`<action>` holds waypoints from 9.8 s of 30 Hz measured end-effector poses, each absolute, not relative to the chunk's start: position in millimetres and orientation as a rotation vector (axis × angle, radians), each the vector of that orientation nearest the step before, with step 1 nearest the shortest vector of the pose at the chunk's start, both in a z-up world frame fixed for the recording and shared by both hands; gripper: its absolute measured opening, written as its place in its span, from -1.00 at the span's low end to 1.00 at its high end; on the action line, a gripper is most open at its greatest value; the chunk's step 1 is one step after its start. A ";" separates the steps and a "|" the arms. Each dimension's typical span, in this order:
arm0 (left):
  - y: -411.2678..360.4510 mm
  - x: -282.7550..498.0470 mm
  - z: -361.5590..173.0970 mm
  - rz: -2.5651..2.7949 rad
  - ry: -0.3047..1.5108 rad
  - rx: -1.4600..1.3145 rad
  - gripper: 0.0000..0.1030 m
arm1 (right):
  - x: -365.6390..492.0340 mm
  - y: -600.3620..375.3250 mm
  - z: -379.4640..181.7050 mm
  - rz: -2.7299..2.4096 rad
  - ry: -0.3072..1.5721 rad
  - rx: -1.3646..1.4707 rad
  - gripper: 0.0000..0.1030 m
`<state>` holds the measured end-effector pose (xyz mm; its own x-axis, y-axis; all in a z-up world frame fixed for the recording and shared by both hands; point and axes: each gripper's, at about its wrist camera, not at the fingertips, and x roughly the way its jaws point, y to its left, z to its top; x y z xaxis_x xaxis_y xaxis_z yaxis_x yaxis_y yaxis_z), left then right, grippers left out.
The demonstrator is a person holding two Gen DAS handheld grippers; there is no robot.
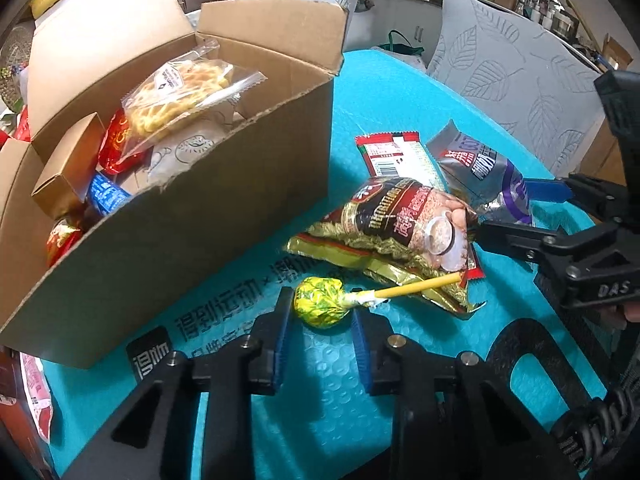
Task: Organize snacks
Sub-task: 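Grasp the green lollipop with the left gripper while the right gripper grasps the silver GOZLY packet, then lift the lollipop and GOZLY packet and carry both over the cardboard box, then lower the lollipop and GOZLY packet into the box and open both grippers, then withdraw both grippers from the box toward the cereal and red packets, then grasp the gold cereal packet with the left gripper while the right gripper grasps the red-white strip packet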
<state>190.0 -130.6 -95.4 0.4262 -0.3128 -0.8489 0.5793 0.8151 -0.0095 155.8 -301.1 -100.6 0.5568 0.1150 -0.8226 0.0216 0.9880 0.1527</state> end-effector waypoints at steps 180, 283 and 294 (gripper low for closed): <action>-25.0 322.0 42.7 -0.258 0.759 0.100 0.09 | 286.8 -186.4 53.5 0.230 0.688 0.110 0.00; -189.1 229.0 -101.4 -0.710 1.085 0.389 0.44 | 137.4 -313.3 -75.3 0.002 0.957 0.278 0.37; -146.2 211.8 -89.6 -0.594 1.051 0.373 0.27 | 166.3 -294.0 -82.3 0.030 0.981 0.237 0.37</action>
<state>211.8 -146.2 -89.6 0.3634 -0.2771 -0.8895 0.6192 0.7852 0.0084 166.3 -294.0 -82.3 0.5581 0.1320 -0.8192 0.0817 0.9737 0.2126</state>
